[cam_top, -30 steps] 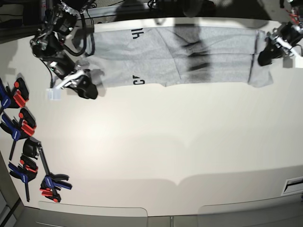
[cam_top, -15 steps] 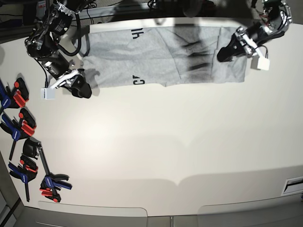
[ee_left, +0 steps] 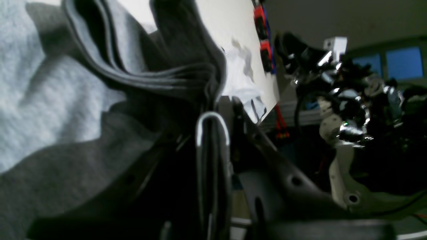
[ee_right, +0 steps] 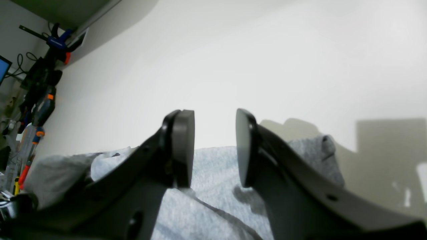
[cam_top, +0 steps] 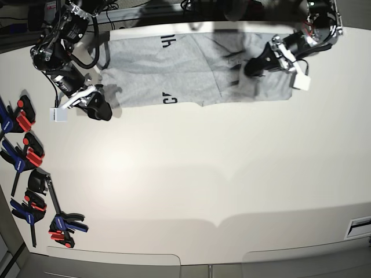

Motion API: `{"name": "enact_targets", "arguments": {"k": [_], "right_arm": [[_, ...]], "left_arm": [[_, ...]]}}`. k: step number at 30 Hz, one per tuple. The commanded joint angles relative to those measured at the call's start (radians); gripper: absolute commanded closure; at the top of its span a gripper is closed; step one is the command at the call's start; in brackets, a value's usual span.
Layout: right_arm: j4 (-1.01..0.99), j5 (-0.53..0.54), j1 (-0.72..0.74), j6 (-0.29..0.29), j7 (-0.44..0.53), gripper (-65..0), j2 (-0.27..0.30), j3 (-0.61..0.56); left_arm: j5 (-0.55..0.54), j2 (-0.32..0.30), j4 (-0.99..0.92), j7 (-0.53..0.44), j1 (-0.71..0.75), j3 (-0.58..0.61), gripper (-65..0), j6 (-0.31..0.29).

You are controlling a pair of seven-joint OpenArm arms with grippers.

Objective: Fold the T-shirt properly
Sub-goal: 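Fold the strip end with the left gripper toward the right gripper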

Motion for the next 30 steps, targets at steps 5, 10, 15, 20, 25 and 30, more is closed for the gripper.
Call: {"name": "enact_targets", "arguments": {"k": [5, 10, 15, 20, 25, 30], "right_arm": [[0.017, 0.026, 0.013, 0.009, 0.022, -19.5, 0.011, 0.001], [0.017, 0.029, 0.013, 0.009, 0.023, -19.5, 0.011, 0.001], [0.017, 0.029, 0.013, 0.009, 0.031, -19.5, 0.011, 0.001], [0.017, 0.029, 0.014, 0.009, 0.031, -19.5, 0.011, 0.001], [0.017, 0.030, 0.014, 0.009, 0.031, -19.5, 0.011, 0.001], [0.017, 0.030, 0.014, 0.009, 0.031, -19.5, 0.011, 0.001]], "left_arm": [[0.134, -0.006, 0.018, -0.149, -0.010, 0.012, 0.0, -0.009], [0.139, -0.006, 0.018, -0.148, -0.010, 0.012, -21.8, -0.009], [0.105, -0.003, 0.018, -0.139, -0.007, 0.012, -24.2, -0.009], [0.122, 0.016, 0.018, -0.146, -0.013, 0.012, -24.2, -0.009], [0.132, 0.050, 0.018, -0.153, -0.017, 0.041, -24.2, -0.009], [0.175, 0.063, 0.018, -0.158, -0.059, 0.153, -24.1, -0.009]]}}
